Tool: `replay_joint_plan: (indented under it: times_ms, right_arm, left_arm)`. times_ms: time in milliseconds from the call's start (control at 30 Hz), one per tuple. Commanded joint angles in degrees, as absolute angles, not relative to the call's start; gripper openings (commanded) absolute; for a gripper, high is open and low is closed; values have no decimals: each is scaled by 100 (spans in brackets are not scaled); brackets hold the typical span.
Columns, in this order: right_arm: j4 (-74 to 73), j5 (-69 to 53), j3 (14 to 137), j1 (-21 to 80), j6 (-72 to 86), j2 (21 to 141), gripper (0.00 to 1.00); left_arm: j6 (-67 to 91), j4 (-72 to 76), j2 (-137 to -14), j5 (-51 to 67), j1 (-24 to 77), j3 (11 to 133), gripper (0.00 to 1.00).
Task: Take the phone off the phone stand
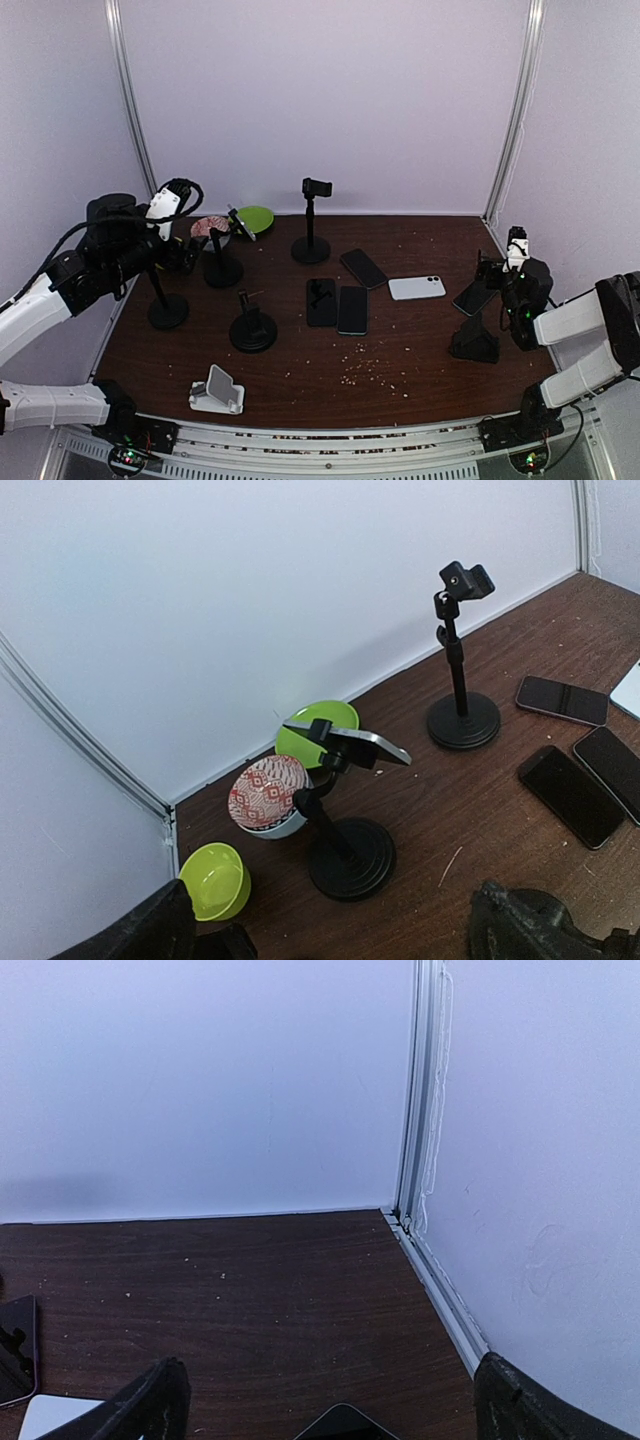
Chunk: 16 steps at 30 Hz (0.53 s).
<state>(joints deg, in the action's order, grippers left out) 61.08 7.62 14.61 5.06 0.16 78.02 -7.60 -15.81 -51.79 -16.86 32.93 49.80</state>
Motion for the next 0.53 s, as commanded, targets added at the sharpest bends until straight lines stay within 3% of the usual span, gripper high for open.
replay_joint_plan:
  times_ms: [0,500]
  right_arm:
    - [6214,728,1438,483,-22,7783,100]
    - [6200,721,1447,475,-15,7787,100]
  left_arm:
    - [-830,-1219,-5113,-1665,3232,4948,98]
    - [-848,-1198,-5073,-1589,3228,4904,98]
